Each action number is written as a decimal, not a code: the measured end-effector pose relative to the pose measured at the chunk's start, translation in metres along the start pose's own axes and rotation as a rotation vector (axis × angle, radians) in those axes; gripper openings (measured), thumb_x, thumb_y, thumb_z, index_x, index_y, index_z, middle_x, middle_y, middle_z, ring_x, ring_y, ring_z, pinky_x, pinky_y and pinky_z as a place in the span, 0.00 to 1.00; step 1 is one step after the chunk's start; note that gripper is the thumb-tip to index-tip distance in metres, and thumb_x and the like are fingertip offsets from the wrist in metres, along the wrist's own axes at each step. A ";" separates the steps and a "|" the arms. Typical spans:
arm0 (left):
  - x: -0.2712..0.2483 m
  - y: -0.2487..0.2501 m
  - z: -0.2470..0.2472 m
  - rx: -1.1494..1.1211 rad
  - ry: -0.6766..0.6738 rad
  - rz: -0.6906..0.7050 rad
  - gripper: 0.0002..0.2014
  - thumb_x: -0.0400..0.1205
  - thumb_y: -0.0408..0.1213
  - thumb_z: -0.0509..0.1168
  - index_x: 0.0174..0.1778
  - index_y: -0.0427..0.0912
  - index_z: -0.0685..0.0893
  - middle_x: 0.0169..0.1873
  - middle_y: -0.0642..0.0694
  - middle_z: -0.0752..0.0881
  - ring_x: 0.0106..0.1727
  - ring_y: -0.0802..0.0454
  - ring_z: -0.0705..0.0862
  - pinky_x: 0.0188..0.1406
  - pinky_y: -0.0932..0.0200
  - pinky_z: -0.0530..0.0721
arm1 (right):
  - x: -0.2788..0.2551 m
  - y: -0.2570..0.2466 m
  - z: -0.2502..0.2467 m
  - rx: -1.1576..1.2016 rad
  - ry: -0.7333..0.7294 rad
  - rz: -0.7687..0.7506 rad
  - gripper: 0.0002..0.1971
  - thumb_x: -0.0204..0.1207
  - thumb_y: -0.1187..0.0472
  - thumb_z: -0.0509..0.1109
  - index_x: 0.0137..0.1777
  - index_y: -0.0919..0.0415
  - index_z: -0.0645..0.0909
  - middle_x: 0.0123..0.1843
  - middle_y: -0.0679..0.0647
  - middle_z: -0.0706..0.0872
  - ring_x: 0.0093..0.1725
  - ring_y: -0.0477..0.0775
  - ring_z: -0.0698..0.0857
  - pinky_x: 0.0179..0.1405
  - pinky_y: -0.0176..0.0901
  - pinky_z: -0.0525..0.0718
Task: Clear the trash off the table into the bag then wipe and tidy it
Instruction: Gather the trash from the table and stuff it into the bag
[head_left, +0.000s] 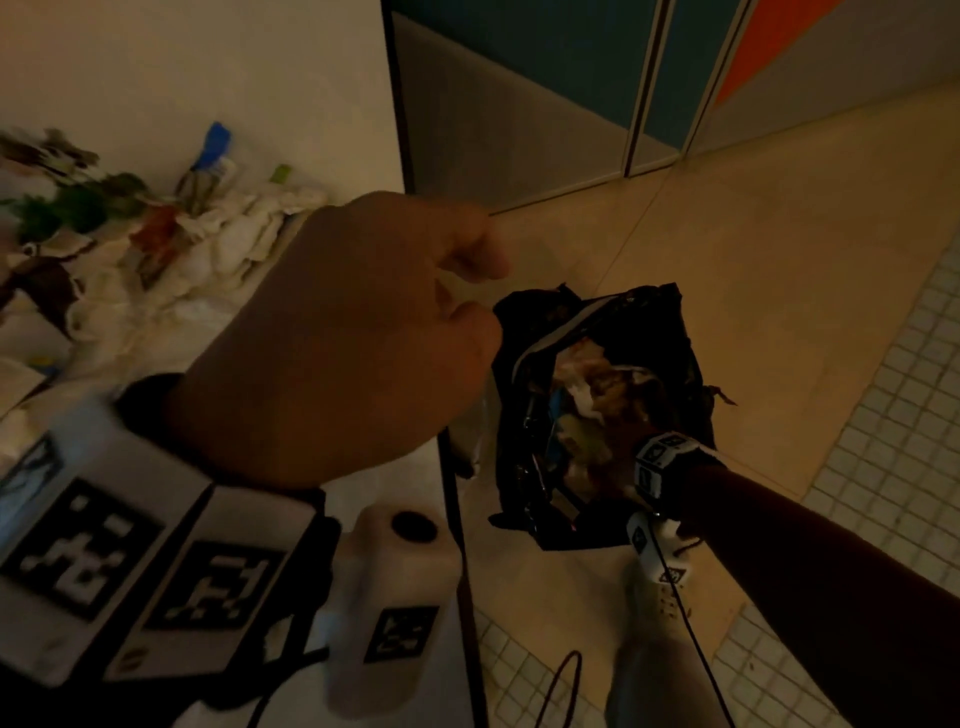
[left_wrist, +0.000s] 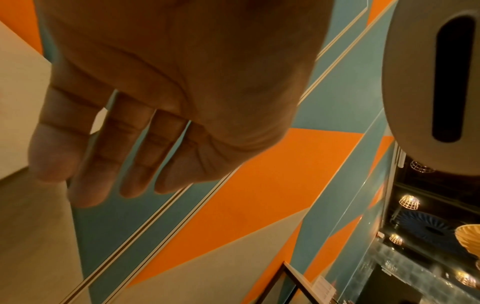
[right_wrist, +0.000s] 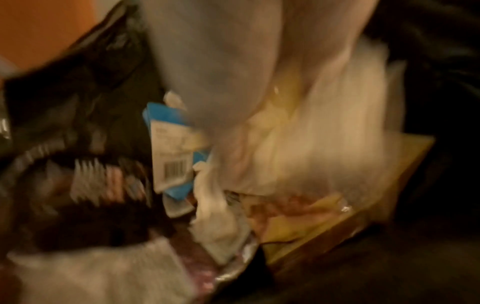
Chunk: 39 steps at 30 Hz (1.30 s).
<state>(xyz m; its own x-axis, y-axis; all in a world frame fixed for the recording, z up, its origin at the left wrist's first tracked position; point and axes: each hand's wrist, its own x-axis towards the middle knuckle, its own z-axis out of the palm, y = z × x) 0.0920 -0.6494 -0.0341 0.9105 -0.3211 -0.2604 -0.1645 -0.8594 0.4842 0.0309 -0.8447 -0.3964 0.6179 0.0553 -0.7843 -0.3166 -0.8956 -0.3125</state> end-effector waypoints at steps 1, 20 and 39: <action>-0.006 -0.002 -0.003 -0.001 0.004 0.002 0.13 0.69 0.46 0.61 0.49 0.62 0.81 0.36 0.61 0.83 0.42 0.69 0.82 0.30 0.82 0.78 | 0.017 0.017 0.015 -0.001 -0.021 -0.031 0.53 0.60 0.22 0.68 0.82 0.36 0.49 0.86 0.49 0.53 0.82 0.64 0.62 0.77 0.62 0.67; -0.146 -0.058 -0.132 -0.043 0.134 -0.253 0.11 0.77 0.43 0.67 0.48 0.67 0.83 0.37 0.61 0.88 0.32 0.59 0.88 0.32 0.53 0.89 | -0.214 -0.139 -0.222 -0.013 0.183 -0.223 0.13 0.77 0.52 0.71 0.59 0.55 0.82 0.66 0.56 0.82 0.60 0.60 0.81 0.54 0.44 0.76; -0.174 -0.134 -0.145 -0.009 0.206 -0.122 0.06 0.78 0.40 0.69 0.49 0.55 0.84 0.37 0.63 0.83 0.36 0.72 0.79 0.30 0.82 0.71 | -0.264 -0.250 -0.218 0.102 0.414 -0.308 0.13 0.77 0.52 0.71 0.58 0.57 0.81 0.55 0.55 0.85 0.53 0.60 0.84 0.60 0.60 0.83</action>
<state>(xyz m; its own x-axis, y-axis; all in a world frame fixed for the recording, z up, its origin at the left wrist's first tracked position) 0.0102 -0.4206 0.0677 0.9819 -0.1264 -0.1414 -0.0463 -0.8828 0.4674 0.1039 -0.7320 0.0058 0.9196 0.1117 -0.3767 -0.1312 -0.8164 -0.5624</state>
